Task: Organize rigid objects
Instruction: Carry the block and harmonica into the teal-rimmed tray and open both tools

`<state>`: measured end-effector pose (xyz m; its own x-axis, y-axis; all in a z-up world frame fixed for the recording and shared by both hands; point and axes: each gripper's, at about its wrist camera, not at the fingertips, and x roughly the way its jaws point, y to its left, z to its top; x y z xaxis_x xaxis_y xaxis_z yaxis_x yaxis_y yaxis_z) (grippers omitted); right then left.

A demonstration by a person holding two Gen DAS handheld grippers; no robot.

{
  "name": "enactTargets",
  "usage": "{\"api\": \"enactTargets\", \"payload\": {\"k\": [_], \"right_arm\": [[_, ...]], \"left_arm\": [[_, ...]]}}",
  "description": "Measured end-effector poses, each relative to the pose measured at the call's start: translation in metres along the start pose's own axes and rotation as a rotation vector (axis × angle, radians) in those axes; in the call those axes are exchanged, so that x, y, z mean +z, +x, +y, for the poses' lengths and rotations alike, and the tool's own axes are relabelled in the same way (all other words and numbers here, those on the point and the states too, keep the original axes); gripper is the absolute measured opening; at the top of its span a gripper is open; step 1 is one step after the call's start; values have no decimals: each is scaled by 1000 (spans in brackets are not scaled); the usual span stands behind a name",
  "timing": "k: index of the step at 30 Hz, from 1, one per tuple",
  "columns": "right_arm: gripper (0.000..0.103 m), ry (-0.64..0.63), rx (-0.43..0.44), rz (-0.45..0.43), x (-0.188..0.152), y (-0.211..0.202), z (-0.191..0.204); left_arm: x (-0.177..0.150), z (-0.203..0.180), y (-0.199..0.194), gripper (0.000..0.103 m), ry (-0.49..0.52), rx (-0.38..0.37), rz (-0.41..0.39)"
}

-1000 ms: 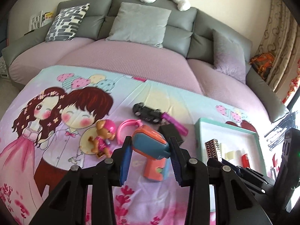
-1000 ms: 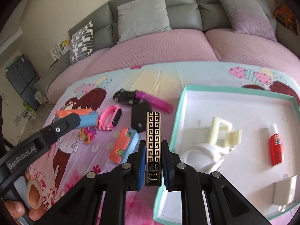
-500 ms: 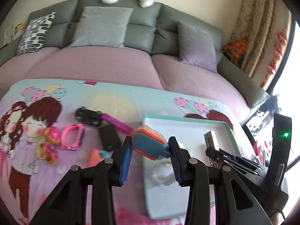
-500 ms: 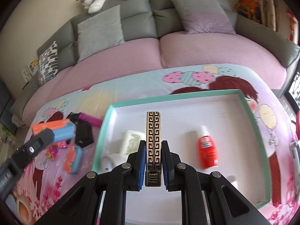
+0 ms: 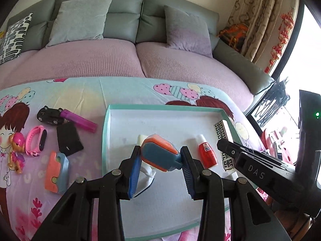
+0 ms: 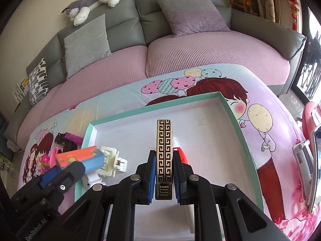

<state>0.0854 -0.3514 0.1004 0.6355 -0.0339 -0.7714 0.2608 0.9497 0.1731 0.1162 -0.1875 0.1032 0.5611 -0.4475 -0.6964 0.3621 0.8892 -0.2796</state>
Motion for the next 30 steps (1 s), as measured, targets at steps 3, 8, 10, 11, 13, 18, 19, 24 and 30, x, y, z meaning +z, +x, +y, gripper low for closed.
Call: {"api": "enactTargets", "payload": {"k": [3,8,10,11,13,18,19,24,30], "right_arm": [[17,1,0,18,-2,5,-2],[17,6,5,26,-2,7,-4],[17,7,5,25,-3,6,-5],[17,9,4,27,-3,7,-6],[17,13,6,33,-3,8,-7],[17,9,5,61,-4,17,-7],[17,9,5,68,-5,19,-7],[17,7,-5,98,-7,28,-8],[17,3,-22,113,-9,32,-9]], "left_arm": [[-1,-2,4,40,6,3,15],[-3,-7,8,40,20,-1,40],[-5,-9,10,40,26,3,52],[-6,-10,10,40,28,4,55],[-6,-11,12,40,34,10,60],[-7,-13,15,40,44,16,76],[-8,-14,15,40,50,20,79],[-11,-15,21,39,56,12,105],[-13,-19,25,39,68,12,119]]}}
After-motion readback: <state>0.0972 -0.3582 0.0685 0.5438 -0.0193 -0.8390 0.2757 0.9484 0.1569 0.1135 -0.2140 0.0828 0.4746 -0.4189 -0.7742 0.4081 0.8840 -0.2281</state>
